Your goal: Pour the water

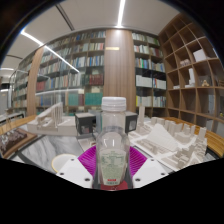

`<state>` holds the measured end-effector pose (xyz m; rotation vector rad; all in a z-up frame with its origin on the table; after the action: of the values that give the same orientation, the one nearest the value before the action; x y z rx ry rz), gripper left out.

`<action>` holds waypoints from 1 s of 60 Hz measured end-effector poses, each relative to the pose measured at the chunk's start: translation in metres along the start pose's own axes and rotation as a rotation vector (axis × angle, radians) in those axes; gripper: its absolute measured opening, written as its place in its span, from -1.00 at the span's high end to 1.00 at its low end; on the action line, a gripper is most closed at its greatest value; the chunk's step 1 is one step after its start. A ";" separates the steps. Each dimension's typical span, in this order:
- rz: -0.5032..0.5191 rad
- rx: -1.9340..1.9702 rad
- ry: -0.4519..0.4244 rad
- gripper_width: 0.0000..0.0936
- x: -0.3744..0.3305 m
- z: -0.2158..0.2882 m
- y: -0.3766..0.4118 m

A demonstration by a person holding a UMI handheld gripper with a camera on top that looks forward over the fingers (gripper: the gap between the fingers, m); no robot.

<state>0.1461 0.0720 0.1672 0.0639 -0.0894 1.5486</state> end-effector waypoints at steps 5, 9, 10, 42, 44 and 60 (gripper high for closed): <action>0.017 -0.045 0.063 0.16 0.001 -0.035 -0.003; 0.021 -0.035 0.113 0.17 0.002 -0.058 -0.005; 0.021 -0.029 0.130 0.13 0.006 -0.064 -0.002; -0.017 -0.050 0.169 -0.82 -0.078 -0.016 0.000; -0.023 -0.040 0.183 -0.82 -0.097 -0.007 0.004; -0.010 -0.020 0.242 -0.83 -0.274 0.045 0.040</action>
<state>0.1000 -0.2040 0.1846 -0.1384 0.0865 1.5337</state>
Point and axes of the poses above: the point between the fingertips, and its own axes, seen from behind it with the camera up: y to the left, z up, x forward, the way the camera looks, the point moved 8 cm from there along -x, backward, against the way the camera looks, and after that the axes turned 14 degrees about -y, right-handed, at the moved point
